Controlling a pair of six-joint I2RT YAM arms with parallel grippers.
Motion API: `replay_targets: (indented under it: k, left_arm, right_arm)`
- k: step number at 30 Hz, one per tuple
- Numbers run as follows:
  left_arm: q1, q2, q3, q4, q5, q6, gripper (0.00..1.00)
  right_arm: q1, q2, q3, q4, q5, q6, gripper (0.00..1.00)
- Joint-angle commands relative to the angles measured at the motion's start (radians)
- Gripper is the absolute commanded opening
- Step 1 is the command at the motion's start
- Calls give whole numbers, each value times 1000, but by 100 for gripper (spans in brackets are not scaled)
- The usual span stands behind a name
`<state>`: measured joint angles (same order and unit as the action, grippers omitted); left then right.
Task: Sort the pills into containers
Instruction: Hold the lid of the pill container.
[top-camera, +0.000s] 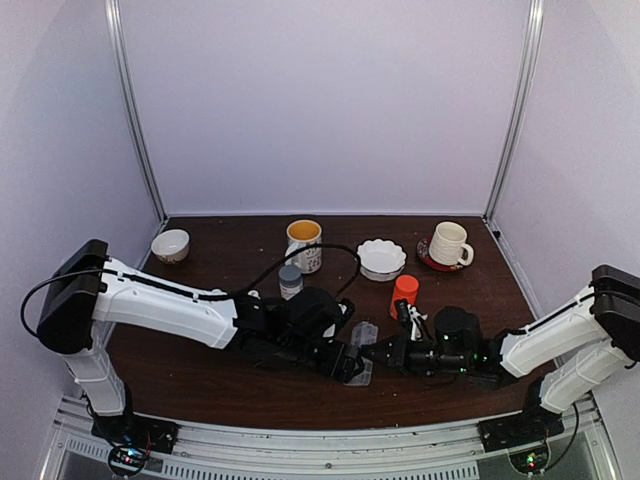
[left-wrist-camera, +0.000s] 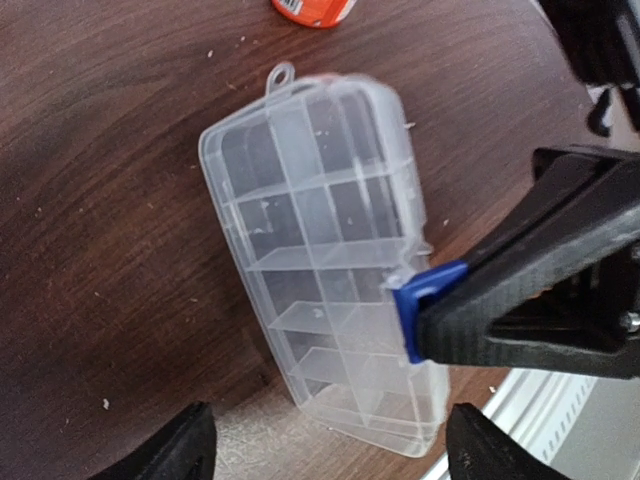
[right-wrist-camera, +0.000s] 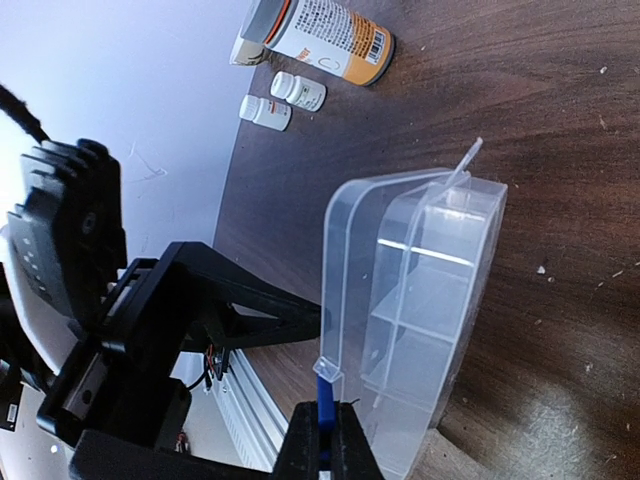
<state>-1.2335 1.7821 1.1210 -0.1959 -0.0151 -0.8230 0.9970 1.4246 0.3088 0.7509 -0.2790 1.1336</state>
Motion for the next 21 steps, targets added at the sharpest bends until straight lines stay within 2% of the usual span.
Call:
replay_targets:
  k: [1,5,13,18,21]
  left_arm:
    - [-5,40,42,-49,-34,6,80]
    - [-5,69,59,-54,-20,-1,76]
    - [-6,102,77,-39,13,-5,76]
    - [-4,122,84,-56,15,-15,88]
    - [1,124,73,-52,15,-34,89]
  right_arm:
    - [0,-26,9,10,29,8,0]
    - [0,-23,7,11,29,9,1]
    - [0,-11,6,20,30,11,2]
    - [0,2,4,40,25,18,2]
    - [1,5,4,45,24,21,2]
